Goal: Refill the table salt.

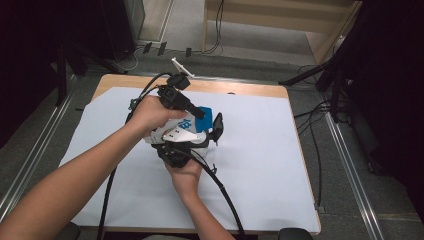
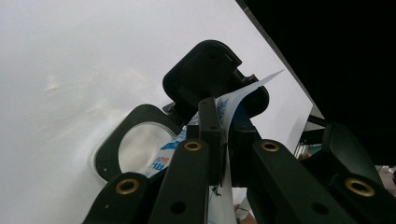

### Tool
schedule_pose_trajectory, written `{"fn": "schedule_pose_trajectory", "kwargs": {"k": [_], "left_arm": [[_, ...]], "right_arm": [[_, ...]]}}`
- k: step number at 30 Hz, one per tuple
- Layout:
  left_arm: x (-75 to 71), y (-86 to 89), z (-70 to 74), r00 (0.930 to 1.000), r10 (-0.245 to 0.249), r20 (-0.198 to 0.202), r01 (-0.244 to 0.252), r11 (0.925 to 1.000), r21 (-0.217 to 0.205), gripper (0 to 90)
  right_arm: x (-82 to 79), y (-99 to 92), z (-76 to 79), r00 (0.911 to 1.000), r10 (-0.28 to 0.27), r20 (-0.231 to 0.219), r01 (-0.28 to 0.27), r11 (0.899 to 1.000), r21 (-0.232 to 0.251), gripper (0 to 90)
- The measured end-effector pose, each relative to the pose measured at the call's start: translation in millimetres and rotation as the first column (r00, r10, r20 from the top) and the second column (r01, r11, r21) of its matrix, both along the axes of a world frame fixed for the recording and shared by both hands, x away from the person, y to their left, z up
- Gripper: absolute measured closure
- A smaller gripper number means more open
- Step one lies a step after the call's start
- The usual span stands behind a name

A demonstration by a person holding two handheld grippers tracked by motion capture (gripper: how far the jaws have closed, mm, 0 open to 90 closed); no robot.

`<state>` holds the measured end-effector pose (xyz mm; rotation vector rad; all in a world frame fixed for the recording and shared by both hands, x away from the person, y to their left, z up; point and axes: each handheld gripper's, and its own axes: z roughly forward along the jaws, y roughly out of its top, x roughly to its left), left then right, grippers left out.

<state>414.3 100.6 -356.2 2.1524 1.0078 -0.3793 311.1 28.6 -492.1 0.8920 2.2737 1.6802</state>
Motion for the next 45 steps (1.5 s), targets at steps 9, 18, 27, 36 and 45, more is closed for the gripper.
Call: {"fn": "schedule_pose_trajectory", "kwargs": {"k": [9,18,27,36,45], "left_arm": [[-16.9,28.2,13.6,0.9976,0.027,0.064,-0.022,0.9962,-0.084,90.0],[-23.6,62.8,18.3,0.9946,0.049,0.091,-0.037,0.991,-0.128,90.0],[-26.1,90.1,15.8,0.9905,0.092,0.102,-0.077,0.9863,-0.146,90.0],[-35.4,107.2,28.0,0.9848,0.11,0.134,-0.092,0.986,-0.139,90.0],[-51.9,107.9,38.5,0.9881,0.07,0.137,-0.051,0.9897,-0.134,90.0]], "right_arm": [[1.5,-2.8,-1.5,0.9999,-0.006,0.015,0.007,0.999,-0.038,90.0],[0.2,-4.3,-3.4,0.9996,-0.002,0.028,0.004,0.997,-0.076,90.0],[-4.5,-12.5,0.6,0.9997,0.019,0.018,-0.018,0.998,-0.061,90.0],[-8.4,-33.8,13.0,0.9993,-0.022,0.031,0.024,0.998,-0.053,90.0],[3.9,-35.3,17.3,0.9937,-0.104,0.04,0.106,0.994,-0.034,90.0]]}}
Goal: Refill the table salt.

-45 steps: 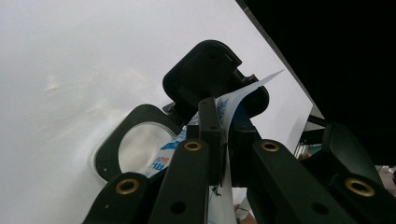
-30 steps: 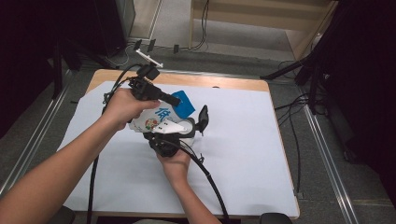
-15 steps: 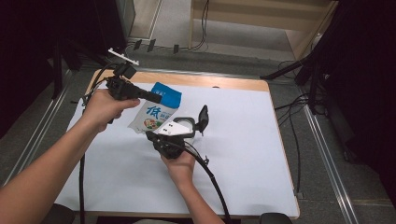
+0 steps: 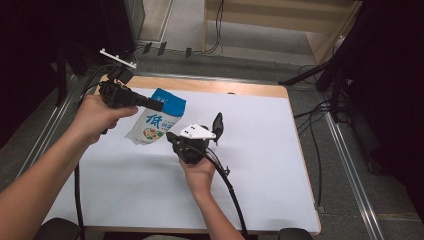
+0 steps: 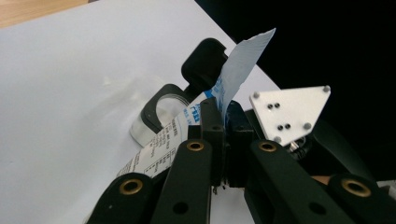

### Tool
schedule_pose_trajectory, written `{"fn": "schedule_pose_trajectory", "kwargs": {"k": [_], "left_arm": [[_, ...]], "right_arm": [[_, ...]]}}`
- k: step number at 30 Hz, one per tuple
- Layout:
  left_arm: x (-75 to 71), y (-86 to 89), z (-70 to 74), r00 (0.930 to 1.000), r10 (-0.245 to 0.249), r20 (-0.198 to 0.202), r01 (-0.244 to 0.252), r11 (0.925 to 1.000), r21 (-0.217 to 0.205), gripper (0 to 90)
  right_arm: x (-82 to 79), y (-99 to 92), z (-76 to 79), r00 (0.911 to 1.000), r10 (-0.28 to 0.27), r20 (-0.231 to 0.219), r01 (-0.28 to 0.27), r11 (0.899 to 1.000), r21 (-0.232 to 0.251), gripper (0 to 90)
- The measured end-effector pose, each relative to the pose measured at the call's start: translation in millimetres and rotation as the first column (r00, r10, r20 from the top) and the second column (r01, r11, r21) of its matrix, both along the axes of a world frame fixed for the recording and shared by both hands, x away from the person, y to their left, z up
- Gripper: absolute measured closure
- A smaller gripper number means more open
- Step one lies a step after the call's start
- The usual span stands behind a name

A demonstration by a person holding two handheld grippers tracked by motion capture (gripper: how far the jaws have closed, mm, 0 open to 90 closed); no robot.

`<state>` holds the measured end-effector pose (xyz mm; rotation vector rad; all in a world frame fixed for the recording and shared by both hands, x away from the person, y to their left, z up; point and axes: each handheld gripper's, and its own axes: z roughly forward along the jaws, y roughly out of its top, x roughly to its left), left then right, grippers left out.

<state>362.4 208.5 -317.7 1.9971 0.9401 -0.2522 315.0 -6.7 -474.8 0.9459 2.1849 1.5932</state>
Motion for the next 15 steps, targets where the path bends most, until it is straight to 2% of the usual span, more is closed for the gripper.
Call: {"fn": "schedule_pose_trajectory", "kwargs": {"k": [2,6,12,15], "left_arm": [[-2.0,-2.8,0.5,0.9999,-0.017,0.004,0.017,0.9998,0.007,90.0],[-3.4,-8.5,1.1,0.9993,-0.038,-0.006,0.038,0.9993,-0.005,90.0],[-0.8,-20.4,1.8,0.9983,-0.056,-0.014,0.056,0.9984,-0.012,90.0],[4.0,-29.0,-1.2,0.9978,-0.065,-0.013,0.065,0.9979,-0.006,90.0]], "right_arm": [[1.4,3.4,1.1,0.9998,-0.015,0.012,0.015,1.0,0.006,90.0],[3.1,10.7,-0.9,0.9991,-0.014,0.041,0.013,1.0,0.016,90.0],[-3.5,17.4,-1.3,0.9966,0.036,0.075,-0.039,0.999,0.037,90.0],[-5.9,18.7,-2.0,0.9958,0.057,0.072,-0.061,0.997,0.045,90.0]]}}
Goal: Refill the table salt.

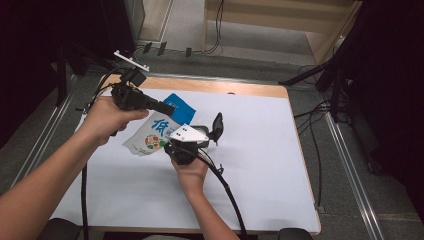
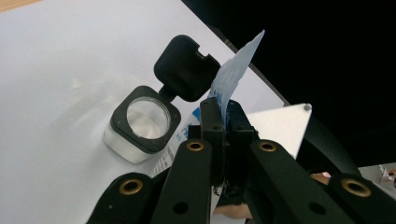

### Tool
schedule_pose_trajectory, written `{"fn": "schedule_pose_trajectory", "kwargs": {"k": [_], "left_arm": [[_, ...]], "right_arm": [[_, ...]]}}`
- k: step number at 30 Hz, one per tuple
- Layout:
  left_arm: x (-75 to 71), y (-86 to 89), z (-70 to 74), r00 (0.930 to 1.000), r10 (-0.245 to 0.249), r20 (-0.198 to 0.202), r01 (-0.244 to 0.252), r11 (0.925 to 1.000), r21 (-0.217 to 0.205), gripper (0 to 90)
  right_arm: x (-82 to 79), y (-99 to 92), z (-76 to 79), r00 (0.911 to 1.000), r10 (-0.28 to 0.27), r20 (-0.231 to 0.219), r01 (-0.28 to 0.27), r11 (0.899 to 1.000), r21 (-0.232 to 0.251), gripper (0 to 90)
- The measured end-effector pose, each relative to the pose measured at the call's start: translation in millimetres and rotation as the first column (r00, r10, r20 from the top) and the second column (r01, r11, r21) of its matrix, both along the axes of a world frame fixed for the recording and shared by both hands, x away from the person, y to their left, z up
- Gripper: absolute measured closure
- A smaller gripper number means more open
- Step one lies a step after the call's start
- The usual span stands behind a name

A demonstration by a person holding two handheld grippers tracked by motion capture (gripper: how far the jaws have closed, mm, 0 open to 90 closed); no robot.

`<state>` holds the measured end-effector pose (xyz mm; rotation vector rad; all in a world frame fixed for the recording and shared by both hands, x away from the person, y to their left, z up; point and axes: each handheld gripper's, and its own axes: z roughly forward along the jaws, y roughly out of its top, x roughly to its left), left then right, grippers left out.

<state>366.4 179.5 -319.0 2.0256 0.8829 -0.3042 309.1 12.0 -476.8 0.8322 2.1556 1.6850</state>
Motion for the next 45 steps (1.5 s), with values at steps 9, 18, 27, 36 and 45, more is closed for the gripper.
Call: {"fn": "schedule_pose_trajectory", "kwargs": {"k": [9,18,27,36,45], "left_arm": [[14.0,-22.8,-8.5,0.9999,-0.004,-0.015,0.004,1.0,0.004,90.0],[25.4,-42.2,-13.5,0.9995,-0.021,-0.024,0.022,0.999,0.039,90.0],[32.8,-55.3,-17.2,0.9995,-0.005,-0.033,0.007,0.9972,0.075,90.0],[39.1,-63.1,-22.5,0.9986,0.003,-0.053,0.002,0.9955,0.094,90.0],[46.6,-66.0,-29.3,0.9962,0.018,-0.085,-0.009,0.9941,0.108,90.0]], "right_arm": [[-1.5,-3.6,-2.0,1.0,-0.009,-0.004,0.009,1.0,0.01,90.0],[-1.0,-5.4,-1.6,0.9999,-0.012,-0.006,0.012,0.999,0.037,90.0],[2.9,-6.3,-2.3,0.9995,-0.02,-0.024,0.022,0.997,0.069,90.0],[5.9,-7.8,-4.3,0.9983,-0.026,-0.053,0.03,0.997,0.074,90.0],[10.2,-6.3,-9.5,0.9974,-0.025,-0.068,0.03,0.997,0.073,90.0]]}}
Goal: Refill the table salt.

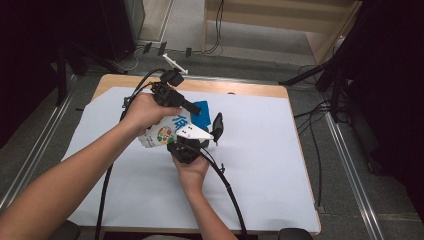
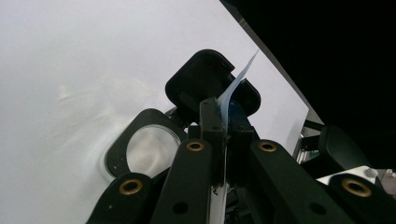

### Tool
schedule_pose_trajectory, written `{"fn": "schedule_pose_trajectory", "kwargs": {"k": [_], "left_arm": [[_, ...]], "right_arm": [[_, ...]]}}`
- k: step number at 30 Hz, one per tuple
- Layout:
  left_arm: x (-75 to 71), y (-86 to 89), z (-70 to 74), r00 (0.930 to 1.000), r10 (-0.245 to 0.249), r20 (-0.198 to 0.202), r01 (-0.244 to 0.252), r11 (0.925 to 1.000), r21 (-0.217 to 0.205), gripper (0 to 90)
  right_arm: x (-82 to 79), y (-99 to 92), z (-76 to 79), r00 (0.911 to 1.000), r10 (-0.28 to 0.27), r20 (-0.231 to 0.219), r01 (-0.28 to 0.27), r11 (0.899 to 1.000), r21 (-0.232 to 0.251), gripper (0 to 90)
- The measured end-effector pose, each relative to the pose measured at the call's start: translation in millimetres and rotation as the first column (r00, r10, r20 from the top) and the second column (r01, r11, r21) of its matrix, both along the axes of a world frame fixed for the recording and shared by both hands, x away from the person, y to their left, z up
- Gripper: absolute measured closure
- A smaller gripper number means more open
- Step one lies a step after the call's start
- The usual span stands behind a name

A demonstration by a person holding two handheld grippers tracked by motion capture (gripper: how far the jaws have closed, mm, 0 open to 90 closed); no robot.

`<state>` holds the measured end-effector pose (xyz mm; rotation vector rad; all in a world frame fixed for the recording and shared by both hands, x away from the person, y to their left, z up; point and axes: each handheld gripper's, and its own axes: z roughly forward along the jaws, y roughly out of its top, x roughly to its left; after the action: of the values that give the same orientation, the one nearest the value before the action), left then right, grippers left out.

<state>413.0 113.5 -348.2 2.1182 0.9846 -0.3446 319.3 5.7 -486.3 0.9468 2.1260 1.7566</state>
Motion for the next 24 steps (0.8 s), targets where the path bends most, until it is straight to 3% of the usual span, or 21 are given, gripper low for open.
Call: {"fn": "schedule_pose_trajectory", "kwargs": {"k": [8,18,24], "left_arm": [[0.3,-4.3,-1.5,0.9999,0.011,-0.005,-0.01,0.9998,0.016,90.0],[7.7,-6.8,-6.8,0.9979,0.047,-0.044,-0.046,0.9988,0.013,90.0],[8.5,-9.3,-6.6,0.9985,0.035,-0.043,-0.034,0.999,0.029,90.0]], "right_arm": [[0.8,1.9,-1.1,1.0,0.004,0.005,-0.004,1.0,0.004,90.0],[1.5,2.1,-1.6,1.0,0.001,-0.01,-0.001,1.0,0.016,90.0],[1.7,1.9,-1.5,0.9999,-0.003,-0.013,0.003,1.0,0.019,90.0]]}}
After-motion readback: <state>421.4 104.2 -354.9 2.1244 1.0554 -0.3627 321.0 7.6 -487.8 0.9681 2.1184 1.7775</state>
